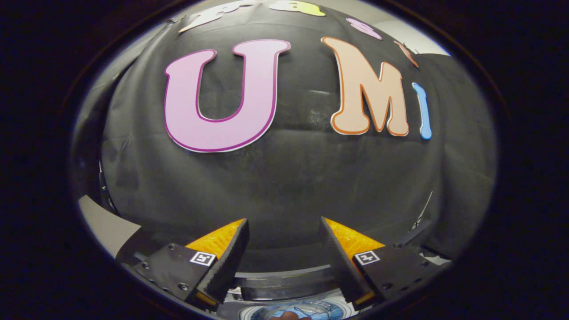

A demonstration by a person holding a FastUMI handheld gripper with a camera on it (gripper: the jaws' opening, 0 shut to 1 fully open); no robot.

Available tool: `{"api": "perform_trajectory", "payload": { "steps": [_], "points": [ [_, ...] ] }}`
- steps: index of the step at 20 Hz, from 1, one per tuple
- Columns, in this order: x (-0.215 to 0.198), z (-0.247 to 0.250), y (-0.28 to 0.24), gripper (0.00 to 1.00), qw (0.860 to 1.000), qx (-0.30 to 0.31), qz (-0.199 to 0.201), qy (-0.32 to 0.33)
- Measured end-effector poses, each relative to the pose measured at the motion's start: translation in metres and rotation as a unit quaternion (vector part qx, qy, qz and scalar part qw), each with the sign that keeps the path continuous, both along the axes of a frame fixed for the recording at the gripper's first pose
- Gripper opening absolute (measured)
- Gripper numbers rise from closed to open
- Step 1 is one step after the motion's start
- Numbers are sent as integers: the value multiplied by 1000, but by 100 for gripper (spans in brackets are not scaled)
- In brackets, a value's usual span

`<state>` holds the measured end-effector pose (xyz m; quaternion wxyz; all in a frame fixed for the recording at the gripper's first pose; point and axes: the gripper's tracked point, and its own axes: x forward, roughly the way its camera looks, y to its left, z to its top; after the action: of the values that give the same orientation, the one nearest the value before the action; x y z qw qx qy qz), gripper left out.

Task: Put the clothes into the washing machine and then close the washing machine lid.

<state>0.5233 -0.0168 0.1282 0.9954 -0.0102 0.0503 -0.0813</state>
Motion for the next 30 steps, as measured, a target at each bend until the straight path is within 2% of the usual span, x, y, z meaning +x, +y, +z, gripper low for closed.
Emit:
{"api": "perform_trajectory", "payload": {
  "steps": [4,23,30],
  "points": [
    [-7,3,-1,97,999,2,-7,-36],
    [-38,-12,0,97,1000,-3,-7,-13],
    [-52,-19,4,98,1000,-11,22,-6]
  ]
}}
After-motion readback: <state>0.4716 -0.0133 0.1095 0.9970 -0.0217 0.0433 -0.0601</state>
